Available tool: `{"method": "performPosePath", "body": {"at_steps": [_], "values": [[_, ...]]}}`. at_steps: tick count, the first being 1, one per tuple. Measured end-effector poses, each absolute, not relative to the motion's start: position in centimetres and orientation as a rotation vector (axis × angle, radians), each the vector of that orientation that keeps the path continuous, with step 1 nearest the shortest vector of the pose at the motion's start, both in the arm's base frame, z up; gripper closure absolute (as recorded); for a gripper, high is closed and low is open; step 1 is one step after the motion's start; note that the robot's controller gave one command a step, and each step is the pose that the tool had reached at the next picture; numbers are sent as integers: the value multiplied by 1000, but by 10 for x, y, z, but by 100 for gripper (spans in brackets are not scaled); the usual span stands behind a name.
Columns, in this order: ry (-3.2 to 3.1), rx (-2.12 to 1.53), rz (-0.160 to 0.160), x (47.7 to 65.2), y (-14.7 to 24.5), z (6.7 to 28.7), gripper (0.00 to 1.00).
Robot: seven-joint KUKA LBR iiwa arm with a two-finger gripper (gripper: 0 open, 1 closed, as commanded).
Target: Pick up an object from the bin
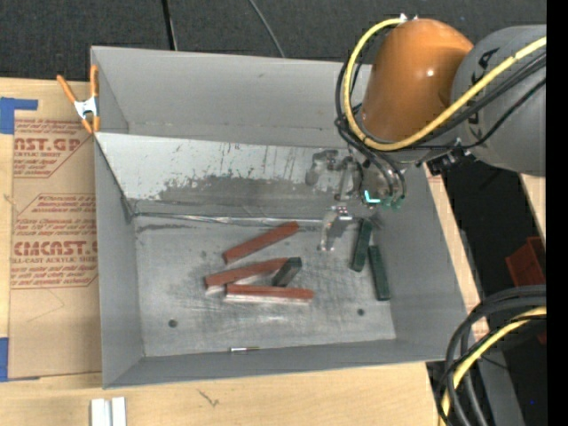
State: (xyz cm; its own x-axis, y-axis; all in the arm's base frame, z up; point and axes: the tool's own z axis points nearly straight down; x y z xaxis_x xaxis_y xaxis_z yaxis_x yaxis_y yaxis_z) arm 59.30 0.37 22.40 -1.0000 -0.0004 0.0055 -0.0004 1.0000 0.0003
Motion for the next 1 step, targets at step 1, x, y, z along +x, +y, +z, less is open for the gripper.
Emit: {"method": "performPosePath", "body": {"at_steps": [1], "values": [[-3144, 1, 0, 594, 4, 229, 0]]}}
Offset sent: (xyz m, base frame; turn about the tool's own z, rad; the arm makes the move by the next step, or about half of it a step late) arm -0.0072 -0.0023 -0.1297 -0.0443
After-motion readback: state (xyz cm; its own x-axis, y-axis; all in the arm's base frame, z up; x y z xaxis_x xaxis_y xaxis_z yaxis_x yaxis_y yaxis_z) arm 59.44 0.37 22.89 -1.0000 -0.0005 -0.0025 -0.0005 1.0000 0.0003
